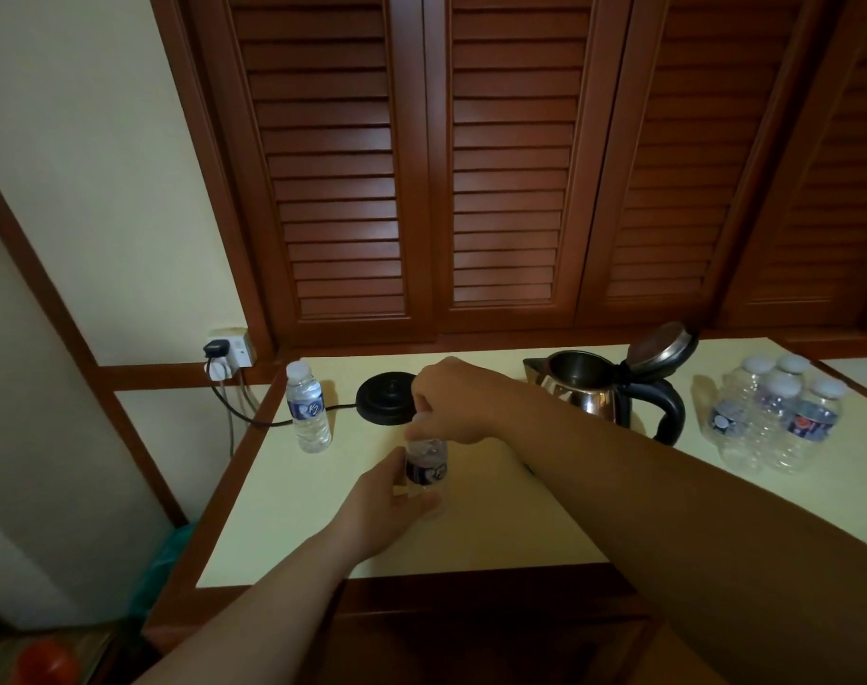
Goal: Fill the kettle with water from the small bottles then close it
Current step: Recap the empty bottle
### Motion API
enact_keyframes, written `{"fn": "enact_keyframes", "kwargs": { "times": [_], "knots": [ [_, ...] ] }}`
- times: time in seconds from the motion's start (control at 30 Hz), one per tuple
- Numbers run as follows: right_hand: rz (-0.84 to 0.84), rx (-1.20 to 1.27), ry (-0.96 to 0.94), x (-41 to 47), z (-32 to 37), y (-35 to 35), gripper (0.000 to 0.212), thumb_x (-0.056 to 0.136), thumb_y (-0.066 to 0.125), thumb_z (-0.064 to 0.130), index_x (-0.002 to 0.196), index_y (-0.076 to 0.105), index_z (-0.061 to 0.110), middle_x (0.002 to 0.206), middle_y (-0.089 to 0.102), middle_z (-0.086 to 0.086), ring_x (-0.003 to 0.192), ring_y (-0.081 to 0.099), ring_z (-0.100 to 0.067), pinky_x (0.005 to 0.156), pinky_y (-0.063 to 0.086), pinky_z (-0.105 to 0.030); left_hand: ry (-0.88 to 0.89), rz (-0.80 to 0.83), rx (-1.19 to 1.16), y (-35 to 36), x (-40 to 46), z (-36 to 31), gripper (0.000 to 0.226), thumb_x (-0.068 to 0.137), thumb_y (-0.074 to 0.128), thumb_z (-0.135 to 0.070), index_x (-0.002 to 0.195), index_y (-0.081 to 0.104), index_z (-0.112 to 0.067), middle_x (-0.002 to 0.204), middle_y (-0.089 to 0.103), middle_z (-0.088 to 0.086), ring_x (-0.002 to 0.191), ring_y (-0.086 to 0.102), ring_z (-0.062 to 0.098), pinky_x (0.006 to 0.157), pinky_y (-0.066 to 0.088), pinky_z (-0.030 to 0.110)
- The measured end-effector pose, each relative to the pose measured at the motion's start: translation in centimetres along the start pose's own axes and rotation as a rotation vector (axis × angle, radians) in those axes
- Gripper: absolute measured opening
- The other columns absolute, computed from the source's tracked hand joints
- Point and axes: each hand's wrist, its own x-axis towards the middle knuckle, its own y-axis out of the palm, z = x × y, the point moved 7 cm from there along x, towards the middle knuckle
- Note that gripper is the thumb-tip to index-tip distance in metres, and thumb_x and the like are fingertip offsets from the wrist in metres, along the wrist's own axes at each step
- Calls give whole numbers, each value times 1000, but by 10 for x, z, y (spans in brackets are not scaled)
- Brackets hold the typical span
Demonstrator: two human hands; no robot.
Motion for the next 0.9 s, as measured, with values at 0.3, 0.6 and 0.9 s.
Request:
{"fn": "enact_keyframes", "kwargs": {
  "times": [0.3,0.6,0.9],
  "knots": [
    [-153,247,-18,-17,-24,-29,30,94,66,19,124,68,20,115,62,2,100,61,-16,84,55,-34,-40,-32,13,-3,-3,1,38,82,83,-43,113,63,-34,105,70,-17,97,64,-2,76,47,13],
    [39,237,215,-52,-80,92,35,94,71,22,128,62,23,126,61,3,108,59,-14,91,51,-30,12,-115,-108,-1,-6,-7,52,80,86,-40,125,59,-34,115,70,-20,104,66,-3,89,54,22],
    [-188,294,262,-104,-107,132,48,98,60,53,137,57,26,132,52,10,125,46,-8,106,38,-25,99,-266,-88,-1,2,-25,39,82,86,-36,113,63,-29,99,72,-15,91,68,2,83,59,33]
  ]
}}
